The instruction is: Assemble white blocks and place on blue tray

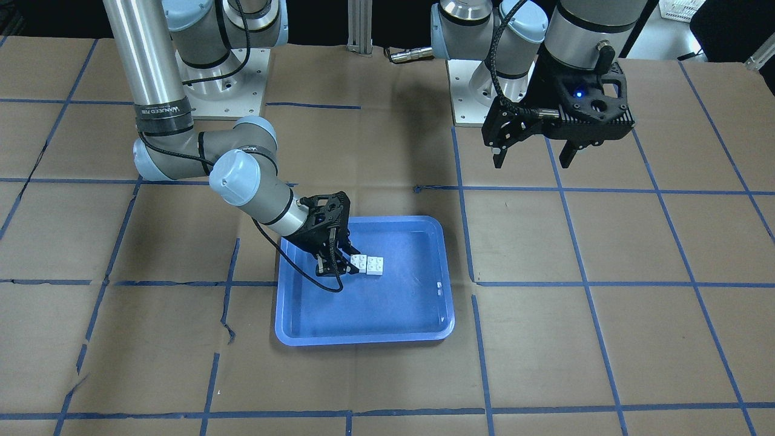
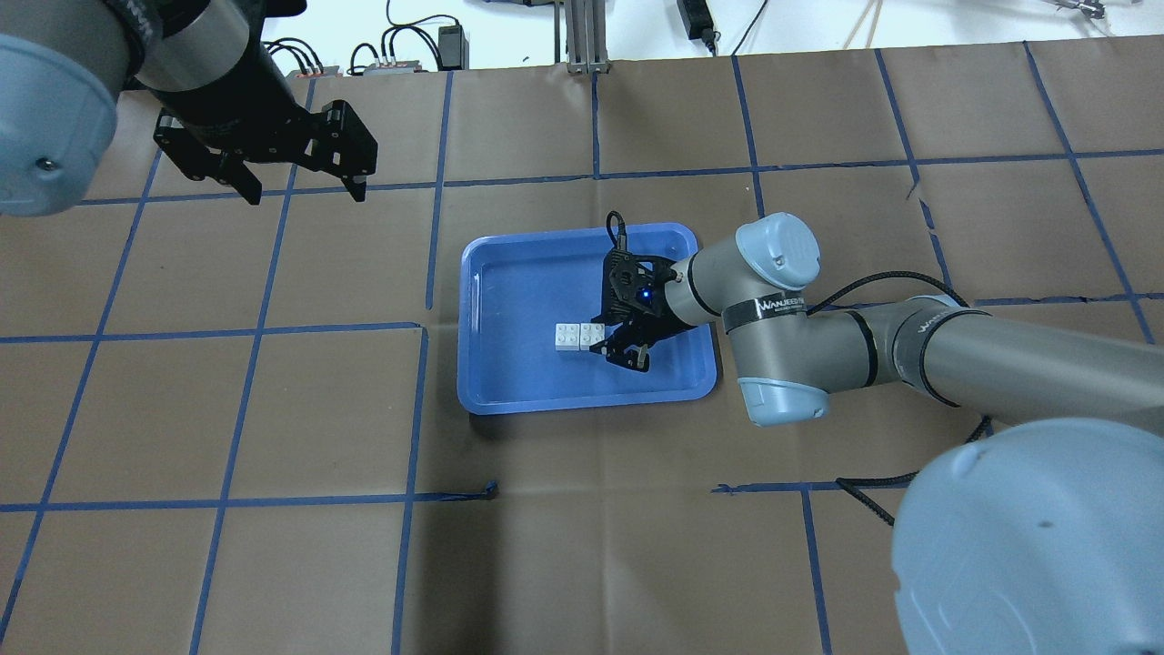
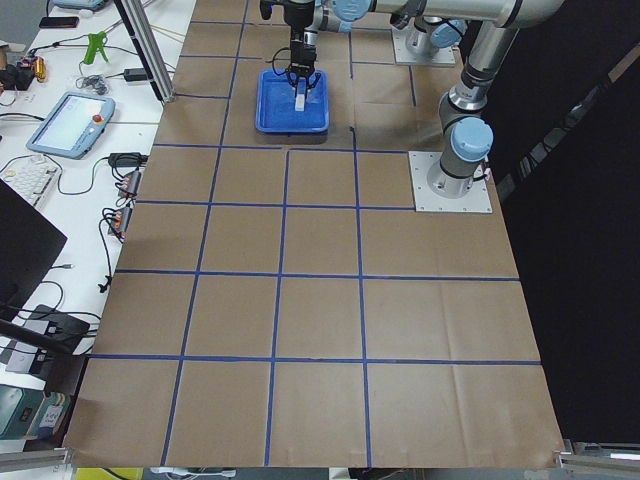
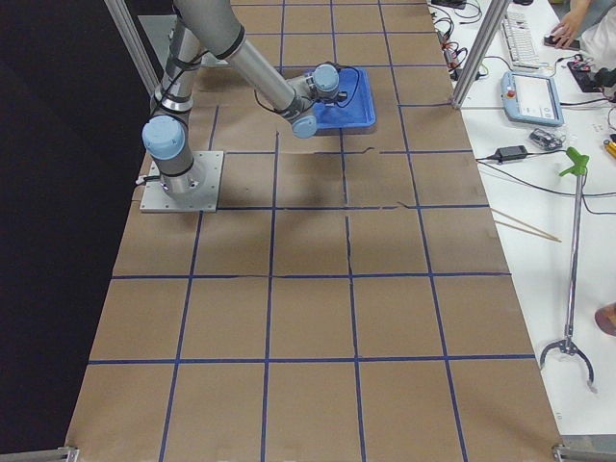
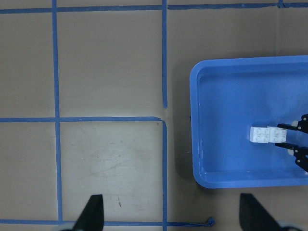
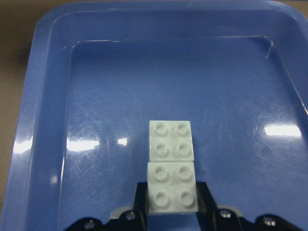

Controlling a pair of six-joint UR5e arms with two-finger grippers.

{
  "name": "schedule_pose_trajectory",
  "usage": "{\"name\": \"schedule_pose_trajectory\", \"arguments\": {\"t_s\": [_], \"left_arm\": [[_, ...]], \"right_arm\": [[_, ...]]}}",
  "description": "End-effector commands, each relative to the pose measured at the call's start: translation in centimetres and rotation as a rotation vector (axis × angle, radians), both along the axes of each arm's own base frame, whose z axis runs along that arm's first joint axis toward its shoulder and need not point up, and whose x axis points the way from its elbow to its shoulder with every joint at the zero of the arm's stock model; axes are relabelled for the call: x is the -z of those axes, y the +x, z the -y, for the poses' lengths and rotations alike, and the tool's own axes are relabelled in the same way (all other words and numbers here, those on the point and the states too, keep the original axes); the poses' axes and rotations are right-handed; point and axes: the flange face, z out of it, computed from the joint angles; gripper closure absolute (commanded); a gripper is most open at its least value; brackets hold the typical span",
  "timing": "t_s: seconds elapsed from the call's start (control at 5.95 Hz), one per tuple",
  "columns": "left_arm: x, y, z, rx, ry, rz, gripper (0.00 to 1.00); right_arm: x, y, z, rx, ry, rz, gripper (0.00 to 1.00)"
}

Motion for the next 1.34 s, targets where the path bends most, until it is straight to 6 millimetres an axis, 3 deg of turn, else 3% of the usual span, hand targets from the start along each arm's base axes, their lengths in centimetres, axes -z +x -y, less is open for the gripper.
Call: {"name": "schedule_pose_trajectory", "arguments": {"t_s": [0.0,1.18], "left_arm": [[0.04,0.02,0.00,0.000,0.001,0.002,0.01],[0.26,-0.03,0.08,0.003,0.004,0.005,0.01]], "right_arm": [[-0.12,0.02,0.04,-0.001,-0.005,0.002,0.67],[0.32,0.05,-0.04,0.000,0.006,0.005,0.63]]}}
